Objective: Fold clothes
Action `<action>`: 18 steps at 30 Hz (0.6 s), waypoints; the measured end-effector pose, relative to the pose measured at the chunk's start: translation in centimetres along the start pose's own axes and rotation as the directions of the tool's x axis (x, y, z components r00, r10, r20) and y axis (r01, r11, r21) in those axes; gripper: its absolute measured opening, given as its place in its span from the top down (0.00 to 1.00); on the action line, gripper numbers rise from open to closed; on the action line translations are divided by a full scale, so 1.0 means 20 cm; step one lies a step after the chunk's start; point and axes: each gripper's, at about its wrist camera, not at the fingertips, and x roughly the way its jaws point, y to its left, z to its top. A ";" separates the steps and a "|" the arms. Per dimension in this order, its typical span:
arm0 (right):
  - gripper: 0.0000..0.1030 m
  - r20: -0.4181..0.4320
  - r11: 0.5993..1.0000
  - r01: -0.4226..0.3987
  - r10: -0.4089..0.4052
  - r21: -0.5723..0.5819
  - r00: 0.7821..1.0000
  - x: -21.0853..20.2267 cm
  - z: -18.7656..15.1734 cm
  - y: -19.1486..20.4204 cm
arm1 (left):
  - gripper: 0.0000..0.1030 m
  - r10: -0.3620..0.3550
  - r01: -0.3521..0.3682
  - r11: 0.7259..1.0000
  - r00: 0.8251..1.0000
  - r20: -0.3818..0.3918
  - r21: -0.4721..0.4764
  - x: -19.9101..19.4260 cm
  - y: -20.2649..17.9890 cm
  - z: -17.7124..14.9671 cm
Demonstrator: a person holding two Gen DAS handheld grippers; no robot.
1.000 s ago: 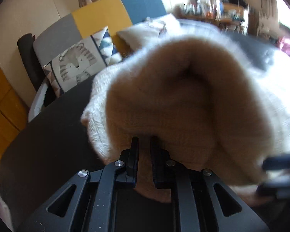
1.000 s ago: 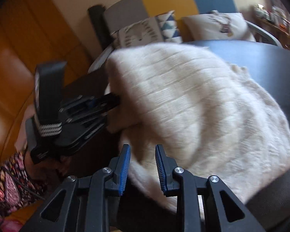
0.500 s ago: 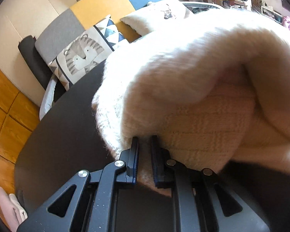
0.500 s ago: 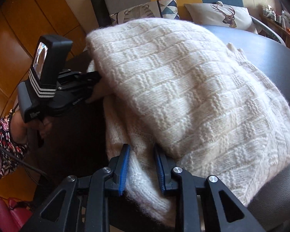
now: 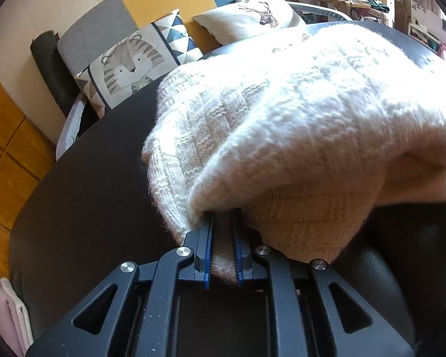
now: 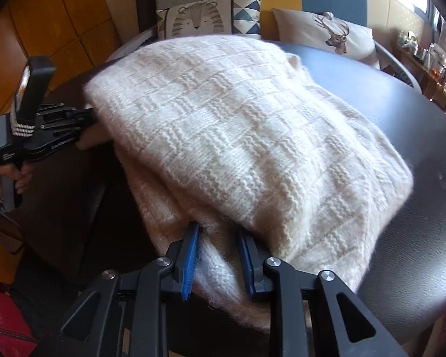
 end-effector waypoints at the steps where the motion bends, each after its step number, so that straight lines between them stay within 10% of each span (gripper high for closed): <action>1: 0.76 0.002 1.000 0.011 -0.011 0.011 1.000 0.00 0.01 -0.02 | 0.88 -0.007 0.007 1.000 1.000 -0.003 -0.016 -0.01 0.00 -0.01; 18: 0.72 0.027 0.984 0.165 -0.167 0.064 0.986 -0.03 0.17 -0.43 | 0.88 -0.139 0.140 0.987 0.990 0.020 -0.083 -0.27 -0.04 -0.16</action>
